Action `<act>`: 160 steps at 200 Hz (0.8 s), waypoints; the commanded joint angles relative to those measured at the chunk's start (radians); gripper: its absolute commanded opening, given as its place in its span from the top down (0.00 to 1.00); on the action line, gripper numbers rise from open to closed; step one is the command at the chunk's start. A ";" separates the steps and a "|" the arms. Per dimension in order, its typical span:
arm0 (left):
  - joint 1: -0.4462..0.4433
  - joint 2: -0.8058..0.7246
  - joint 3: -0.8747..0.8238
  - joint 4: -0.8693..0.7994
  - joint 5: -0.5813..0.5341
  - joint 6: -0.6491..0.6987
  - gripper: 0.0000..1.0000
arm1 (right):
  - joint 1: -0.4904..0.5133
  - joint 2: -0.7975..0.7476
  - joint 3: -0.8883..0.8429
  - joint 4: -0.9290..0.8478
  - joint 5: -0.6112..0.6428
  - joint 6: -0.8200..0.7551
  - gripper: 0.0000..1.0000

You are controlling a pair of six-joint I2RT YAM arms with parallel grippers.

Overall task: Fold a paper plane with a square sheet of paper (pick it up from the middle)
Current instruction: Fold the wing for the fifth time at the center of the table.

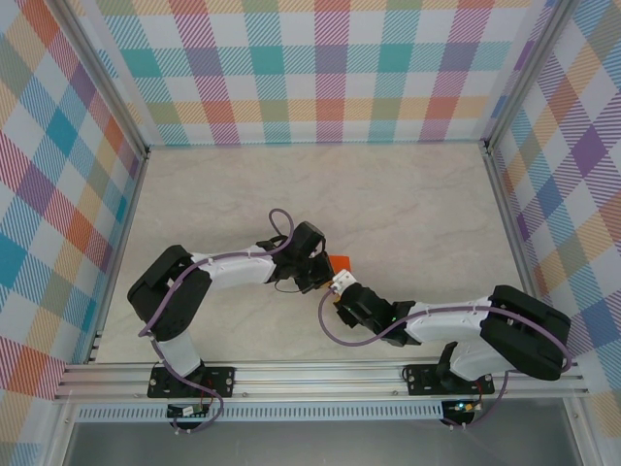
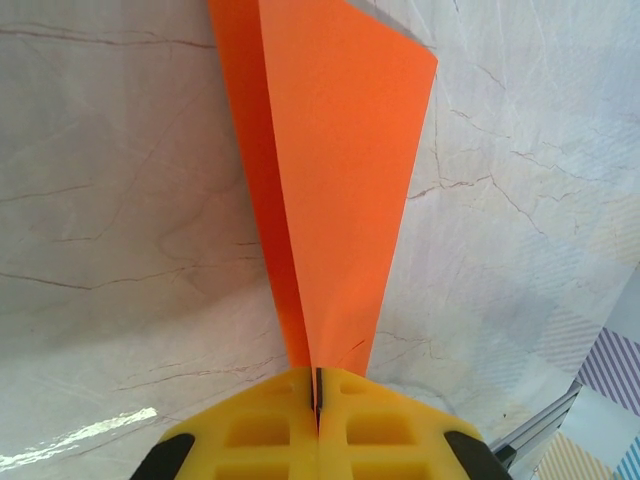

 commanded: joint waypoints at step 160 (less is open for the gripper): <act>0.028 -0.256 -0.053 -0.213 -0.223 0.024 0.48 | -0.054 0.070 -0.044 0.205 -0.248 0.409 0.99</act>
